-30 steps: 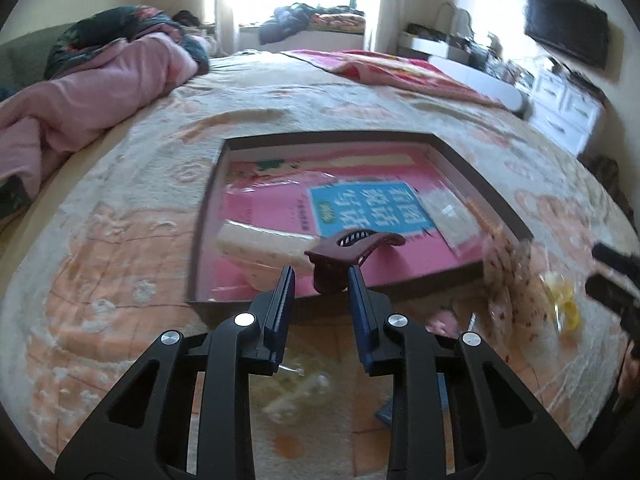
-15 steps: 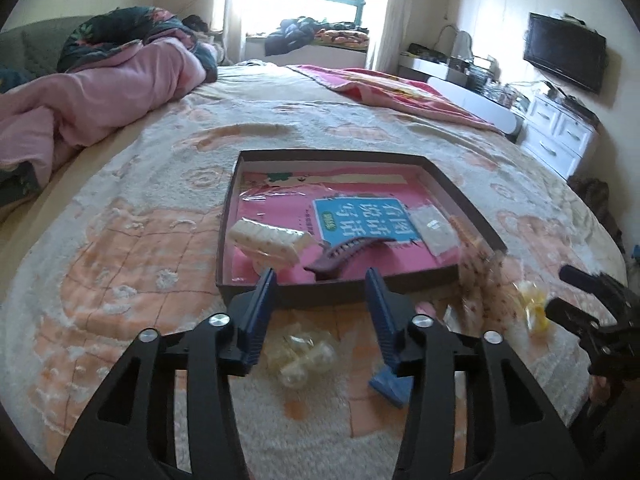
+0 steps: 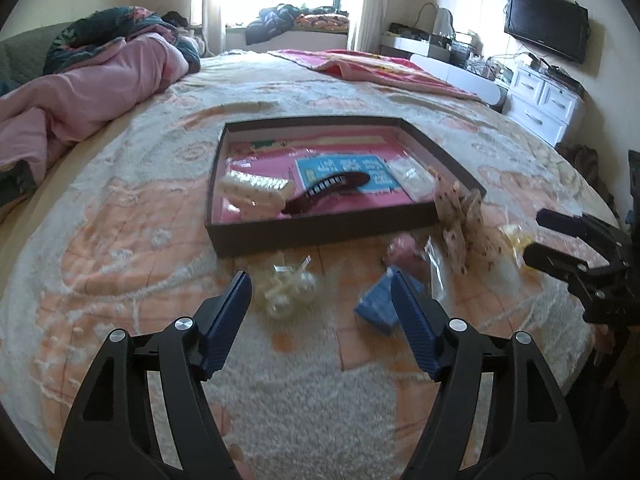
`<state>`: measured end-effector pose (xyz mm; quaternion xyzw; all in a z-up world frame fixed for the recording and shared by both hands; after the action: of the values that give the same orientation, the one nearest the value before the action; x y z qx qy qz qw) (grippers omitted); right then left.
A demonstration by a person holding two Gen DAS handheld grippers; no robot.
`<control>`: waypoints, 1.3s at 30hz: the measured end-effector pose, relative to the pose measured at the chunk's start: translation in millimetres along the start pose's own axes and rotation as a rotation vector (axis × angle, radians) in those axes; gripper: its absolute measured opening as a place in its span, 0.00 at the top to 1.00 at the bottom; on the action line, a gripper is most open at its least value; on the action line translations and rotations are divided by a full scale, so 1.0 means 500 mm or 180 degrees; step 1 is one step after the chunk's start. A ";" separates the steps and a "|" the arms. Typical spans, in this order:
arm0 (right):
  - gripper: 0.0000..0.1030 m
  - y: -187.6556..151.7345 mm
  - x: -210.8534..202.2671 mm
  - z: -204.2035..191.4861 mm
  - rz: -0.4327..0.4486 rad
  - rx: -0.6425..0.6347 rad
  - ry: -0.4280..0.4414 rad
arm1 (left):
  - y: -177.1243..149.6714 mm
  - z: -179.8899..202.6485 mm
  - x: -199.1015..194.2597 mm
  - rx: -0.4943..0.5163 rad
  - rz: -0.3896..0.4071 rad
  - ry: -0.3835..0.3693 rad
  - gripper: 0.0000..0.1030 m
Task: Organize jewelry
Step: 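Withdraw the open left tool from the tray, then grasp the dotted beige ribbon bow with the right tool while the left tool grasps the blue plastic case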
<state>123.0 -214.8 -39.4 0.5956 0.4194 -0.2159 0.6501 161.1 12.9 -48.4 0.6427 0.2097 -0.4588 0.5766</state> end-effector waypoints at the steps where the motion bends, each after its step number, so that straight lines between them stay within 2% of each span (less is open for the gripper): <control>1: 0.20 -0.001 0.002 -0.001 -0.0011 -0.0005 0.0004 | -0.003 0.003 0.001 0.0009 -0.0013 -0.0001 0.39; 13: 0.20 -0.010 0.036 0.005 -0.0145 0.0018 0.0012 | -0.024 0.040 0.049 0.0257 -0.0189 -0.0061 0.39; 20: 0.20 -0.001 0.069 0.012 -0.0187 0.0007 -0.0050 | -0.020 0.058 0.071 0.0364 -0.0206 -0.0094 0.39; 24: 0.31 0.006 0.092 0.019 -0.0262 0.0039 -0.0006 | -0.017 0.069 0.078 0.0433 -0.0182 -0.0116 0.39; 28: 0.36 0.016 0.112 0.029 -0.0345 0.0119 0.0079 | -0.010 0.081 0.084 0.0497 -0.0150 -0.0120 0.39; 31: 0.46 0.018 0.121 0.034 -0.0402 0.0174 0.0150 | -0.005 0.087 0.090 0.0505 -0.0152 -0.0155 0.42; 36: 0.78 0.017 0.131 0.038 -0.0476 0.0192 0.0300 | 0.000 0.095 0.104 0.0514 -0.0196 -0.0221 0.50; 39: 0.84 0.015 0.128 0.041 -0.0456 0.0229 0.0315 | 0.000 0.095 0.106 0.0502 -0.0203 -0.0261 0.52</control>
<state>170.1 -218.8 -87.7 0.5970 0.4846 -0.2471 0.5897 170.8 -45.4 -88.3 0.6598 0.1696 -0.5179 0.5174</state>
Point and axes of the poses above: each gripper's, at about its wrist camera, not at the fingertips, and x roughly the way its jaws point, z to its right, y to its top, the point moved 2 cm from there along x, roughly the way its jaws point, and after that the axes turned 14 degrees about -z, right-handed, at the moved point
